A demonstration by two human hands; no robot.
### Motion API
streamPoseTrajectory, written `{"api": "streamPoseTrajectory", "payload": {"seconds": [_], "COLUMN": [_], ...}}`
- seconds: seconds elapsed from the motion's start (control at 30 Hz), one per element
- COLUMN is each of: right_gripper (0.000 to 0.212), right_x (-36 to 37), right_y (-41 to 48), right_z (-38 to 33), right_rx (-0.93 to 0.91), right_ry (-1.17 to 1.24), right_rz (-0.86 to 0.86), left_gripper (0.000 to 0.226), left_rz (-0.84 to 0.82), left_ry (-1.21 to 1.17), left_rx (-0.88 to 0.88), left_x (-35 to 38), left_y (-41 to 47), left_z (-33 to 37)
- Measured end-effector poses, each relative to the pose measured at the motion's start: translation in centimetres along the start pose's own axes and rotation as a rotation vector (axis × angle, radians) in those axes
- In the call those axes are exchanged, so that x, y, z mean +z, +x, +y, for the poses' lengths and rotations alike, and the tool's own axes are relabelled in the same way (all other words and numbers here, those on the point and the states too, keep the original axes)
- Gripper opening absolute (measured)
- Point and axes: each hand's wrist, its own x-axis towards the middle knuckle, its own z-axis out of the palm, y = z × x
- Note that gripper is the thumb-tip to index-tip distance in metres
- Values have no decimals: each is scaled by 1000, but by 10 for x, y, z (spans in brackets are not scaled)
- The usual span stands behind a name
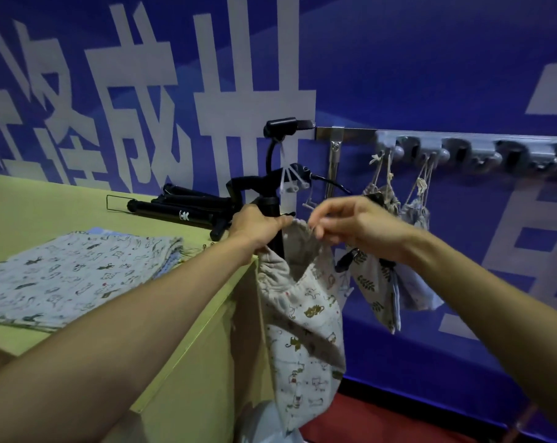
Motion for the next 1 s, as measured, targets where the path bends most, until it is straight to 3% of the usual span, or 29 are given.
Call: {"api": "streamPoseTrajectory", "payload": {"seconds": [0.13, 0.3, 0.4, 0.47, 0.6, 0.67, 0.8, 0.9, 1.0], "right_gripper": [25, 20, 44, 50, 27, 13, 11, 24, 45], "right_x": [27, 49, 62, 69, 77, 74, 59, 58, 69], "right_y": [6, 12, 8, 4, 1, 2, 5, 4, 2], "right_z": [5, 4, 2, 5, 18, 26, 27, 28, 31], "right_rx": [39, 23, -49, -81, -132, -157, -115, -100, -117], "right_ry": [-322, -834, -1129, -1275, -1545, -1502, -1126, -1035, -1151], "right_rz": [-142, -9, 22, 44, 142, 150, 121, 126, 200], "left_gripper": [42, 24, 26, 27, 25, 26, 22, 22, 22], "left_rz": [-28, -49, -28, -27, -13, 10, 34, 58, 58], "left_ry": [-161, -281, -301, -284, -272, -269, -272, -292, -321], "left_rx": [-108, -181, -193, -193, -184, -189, -212, -217, -226], "left_x": [8, 16, 18, 18, 16, 15, 11, 9, 9], "left_y": [3, 1, 0, -1, -2, -3, -3, -3, -5], "left_z": [3, 9, 12, 13, 14, 13, 9, 7, 9]}}
